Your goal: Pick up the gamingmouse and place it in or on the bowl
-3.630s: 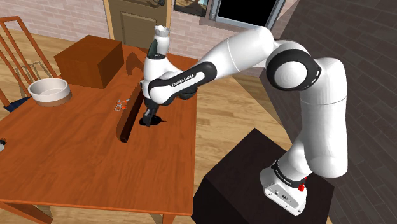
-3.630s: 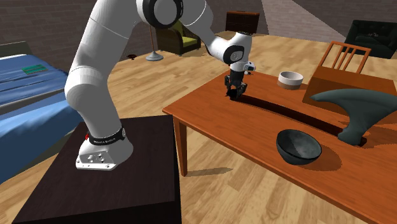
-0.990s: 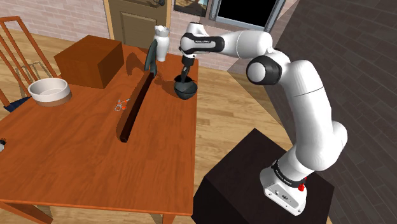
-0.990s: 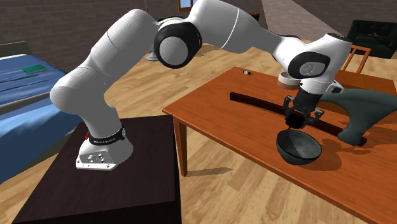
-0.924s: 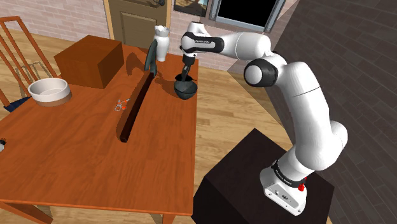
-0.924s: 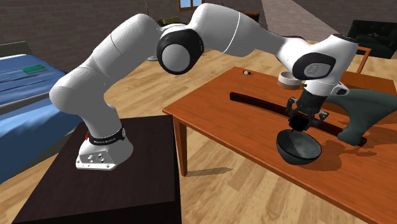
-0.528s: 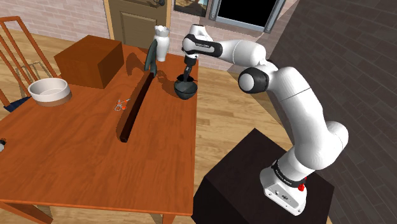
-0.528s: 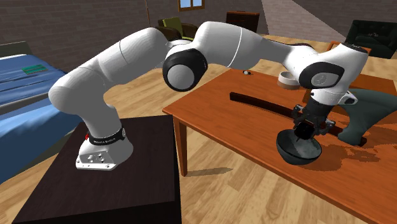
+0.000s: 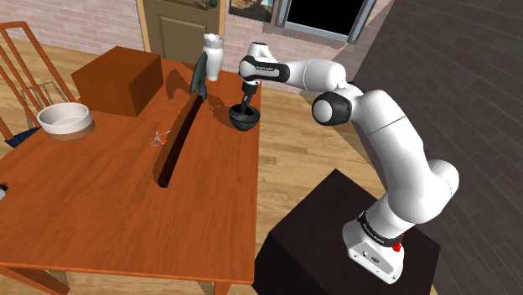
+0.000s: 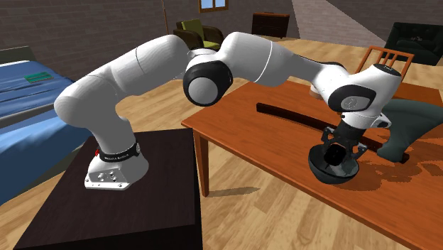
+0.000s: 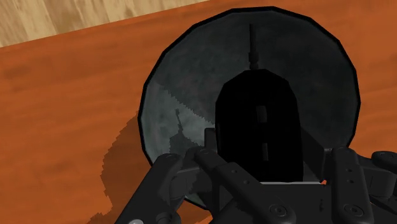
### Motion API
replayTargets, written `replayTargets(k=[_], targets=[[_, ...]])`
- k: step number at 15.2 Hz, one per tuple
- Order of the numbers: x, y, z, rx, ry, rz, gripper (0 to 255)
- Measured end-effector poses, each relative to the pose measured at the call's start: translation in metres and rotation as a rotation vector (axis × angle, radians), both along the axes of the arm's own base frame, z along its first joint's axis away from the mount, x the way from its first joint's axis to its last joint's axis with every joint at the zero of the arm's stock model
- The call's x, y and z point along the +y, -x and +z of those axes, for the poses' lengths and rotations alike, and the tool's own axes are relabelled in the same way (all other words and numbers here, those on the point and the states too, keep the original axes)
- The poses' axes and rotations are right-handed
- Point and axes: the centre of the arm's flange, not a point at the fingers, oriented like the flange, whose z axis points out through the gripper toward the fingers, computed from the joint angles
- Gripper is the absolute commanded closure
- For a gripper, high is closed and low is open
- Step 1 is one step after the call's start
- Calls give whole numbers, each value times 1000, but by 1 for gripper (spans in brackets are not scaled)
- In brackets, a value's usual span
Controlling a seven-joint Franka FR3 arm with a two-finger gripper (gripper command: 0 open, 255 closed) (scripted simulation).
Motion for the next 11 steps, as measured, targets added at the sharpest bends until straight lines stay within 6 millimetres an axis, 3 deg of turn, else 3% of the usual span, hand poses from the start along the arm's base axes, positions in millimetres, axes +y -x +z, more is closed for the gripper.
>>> replayTargets(k=[6, 7, 11], targets=[[1, 0, -5, -1, 0, 0, 255], [1, 0, -5, -1, 0, 0, 0], [1, 0, -5, -1, 0, 0, 0]])
